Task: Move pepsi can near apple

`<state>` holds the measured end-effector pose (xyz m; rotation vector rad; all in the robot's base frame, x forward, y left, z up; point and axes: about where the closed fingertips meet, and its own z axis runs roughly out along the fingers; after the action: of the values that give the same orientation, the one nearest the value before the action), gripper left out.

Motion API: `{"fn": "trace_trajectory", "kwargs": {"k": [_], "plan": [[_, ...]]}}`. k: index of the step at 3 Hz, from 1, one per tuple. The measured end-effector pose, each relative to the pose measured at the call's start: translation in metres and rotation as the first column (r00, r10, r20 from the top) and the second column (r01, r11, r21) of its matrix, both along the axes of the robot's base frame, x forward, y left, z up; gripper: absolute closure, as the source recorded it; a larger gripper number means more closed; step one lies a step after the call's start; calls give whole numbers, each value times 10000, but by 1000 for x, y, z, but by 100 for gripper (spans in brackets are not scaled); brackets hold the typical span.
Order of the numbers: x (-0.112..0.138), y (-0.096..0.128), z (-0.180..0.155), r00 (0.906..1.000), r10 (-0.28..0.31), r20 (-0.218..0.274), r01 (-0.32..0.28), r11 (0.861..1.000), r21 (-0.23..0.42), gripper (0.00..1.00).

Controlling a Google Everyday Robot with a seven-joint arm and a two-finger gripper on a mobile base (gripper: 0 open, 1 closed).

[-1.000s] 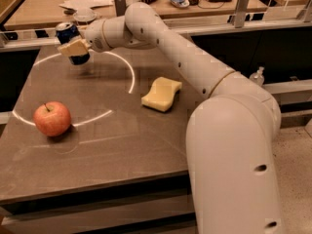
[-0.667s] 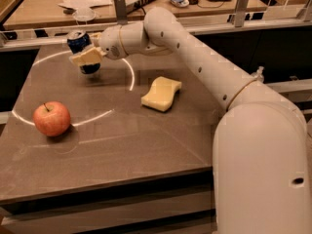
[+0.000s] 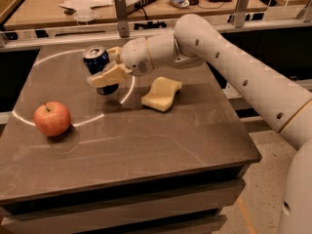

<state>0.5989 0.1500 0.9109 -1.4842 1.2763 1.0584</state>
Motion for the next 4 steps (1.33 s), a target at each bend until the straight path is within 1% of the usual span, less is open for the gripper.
{"fn": "trace_trajectory", "kwargs": {"k": [1,2,3,4], "plan": [[-38,-3,-2,9981,311,-530,-301,9993,204,96],[-50,5,-8,9962,522,-694,-506,9984,247,74],[-59,22,-29,9962,319,-805,-316,9995,49,43],[-65,27,-45,9975,-398,-586,387,9991,-195,12]]}}
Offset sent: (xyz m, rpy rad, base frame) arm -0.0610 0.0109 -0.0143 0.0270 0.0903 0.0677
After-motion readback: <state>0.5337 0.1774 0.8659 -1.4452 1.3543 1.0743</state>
